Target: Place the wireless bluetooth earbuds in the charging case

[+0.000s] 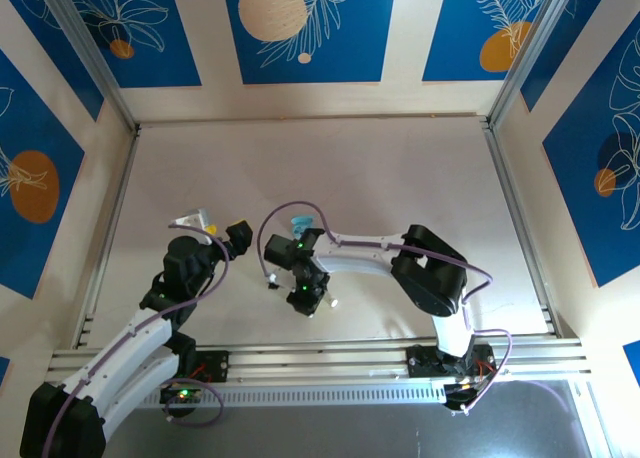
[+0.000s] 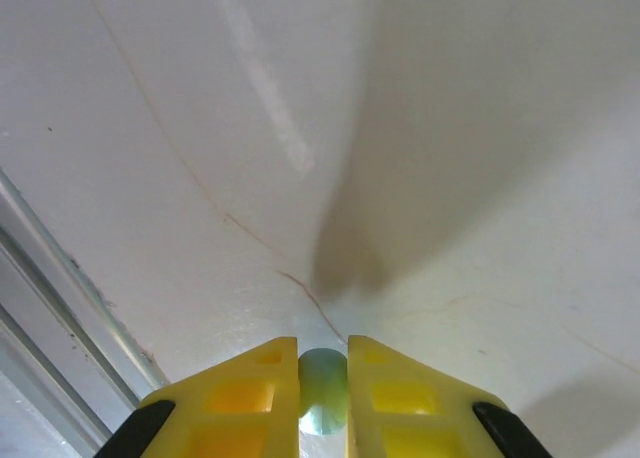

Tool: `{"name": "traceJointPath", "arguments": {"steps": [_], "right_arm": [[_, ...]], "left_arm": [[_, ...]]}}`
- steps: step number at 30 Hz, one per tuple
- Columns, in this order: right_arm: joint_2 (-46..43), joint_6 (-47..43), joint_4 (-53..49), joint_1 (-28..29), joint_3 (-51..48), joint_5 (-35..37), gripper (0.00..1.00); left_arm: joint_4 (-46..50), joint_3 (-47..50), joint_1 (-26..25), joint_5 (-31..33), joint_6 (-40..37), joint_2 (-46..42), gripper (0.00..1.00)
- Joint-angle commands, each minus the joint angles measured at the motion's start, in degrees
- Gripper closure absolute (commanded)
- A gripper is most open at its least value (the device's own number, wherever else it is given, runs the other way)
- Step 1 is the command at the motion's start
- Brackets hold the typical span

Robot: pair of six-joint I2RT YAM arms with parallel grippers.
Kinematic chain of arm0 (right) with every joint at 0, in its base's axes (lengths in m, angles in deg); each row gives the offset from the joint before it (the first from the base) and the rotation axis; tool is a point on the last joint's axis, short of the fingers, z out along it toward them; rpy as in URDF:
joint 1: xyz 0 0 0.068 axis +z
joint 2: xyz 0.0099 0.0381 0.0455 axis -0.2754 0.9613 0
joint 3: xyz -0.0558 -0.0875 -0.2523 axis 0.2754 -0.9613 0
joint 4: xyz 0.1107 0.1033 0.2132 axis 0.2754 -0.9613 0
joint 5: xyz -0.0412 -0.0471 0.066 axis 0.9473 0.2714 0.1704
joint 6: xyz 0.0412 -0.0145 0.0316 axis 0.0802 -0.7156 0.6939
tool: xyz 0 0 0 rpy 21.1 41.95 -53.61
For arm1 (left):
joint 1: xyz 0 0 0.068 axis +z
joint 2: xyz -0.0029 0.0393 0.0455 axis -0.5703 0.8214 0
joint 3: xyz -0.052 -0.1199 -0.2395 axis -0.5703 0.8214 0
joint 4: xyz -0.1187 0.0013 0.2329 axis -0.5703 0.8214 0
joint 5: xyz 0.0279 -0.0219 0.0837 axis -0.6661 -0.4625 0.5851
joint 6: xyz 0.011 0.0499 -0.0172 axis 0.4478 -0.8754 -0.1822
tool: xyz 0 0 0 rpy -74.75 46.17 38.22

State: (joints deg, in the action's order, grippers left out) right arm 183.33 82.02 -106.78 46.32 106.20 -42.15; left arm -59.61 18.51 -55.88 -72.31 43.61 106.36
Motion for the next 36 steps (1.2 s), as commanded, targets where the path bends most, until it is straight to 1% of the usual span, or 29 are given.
{"name": "traceJointPath", "arguments": {"steps": [1, 5, 9, 15, 19, 26, 30, 36], "right_arm": [[-4.3, 4.22, -0.55, -2.51, 0.35, 1.55, 0.86], [-7.14, 8.6, 0.14, -5.64, -1.36, 2.63, 0.86], [-9.82, 13.03, 1.04, -9.64, -4.23, 4.51, 0.86], [-12.04, 19.14, 0.45, -14.9, -7.5, 6.35, 0.86], [-12.14, 23.9, -1.3, -16.67, -8.55, 8.06, 0.85], [-11.73, 32.26, 0.94, -19.34, -11.09, 7.06, 0.85], [-11.76, 37.37, 3.16, -19.81, -12.44, 6.23, 0.85], [-11.05, 42.07, 5.5, -19.91, -15.3, 6.73, 0.84]], "left_arm": [[-1.61, 0.77, 0.8, -2.05, -0.41, -0.08, 0.0], [-4.52, 1.27, 0.64, -5.56, -1.82, 0.66, 0.0], [-7.87, 0.79, -0.13, -9.14, -2.35, 3.97, 0.0], [-10.39, -1.74, -3.22, -12.79, -4.8, 10.09, 0.0], [-10.66, -2.87, -5.55, -12.8, -6.14, 12.36, 0.0], [-10.22, -4.54, -7.37, -13.31, -7.62, 15.15, 0.0], [-10.4, -5.89, -8.43, -14.87, -8.6, 17.57, 0.0], [-10.9, -8.08, -12.32, -15.96, -10.63, 21.86, 0.0]]}}
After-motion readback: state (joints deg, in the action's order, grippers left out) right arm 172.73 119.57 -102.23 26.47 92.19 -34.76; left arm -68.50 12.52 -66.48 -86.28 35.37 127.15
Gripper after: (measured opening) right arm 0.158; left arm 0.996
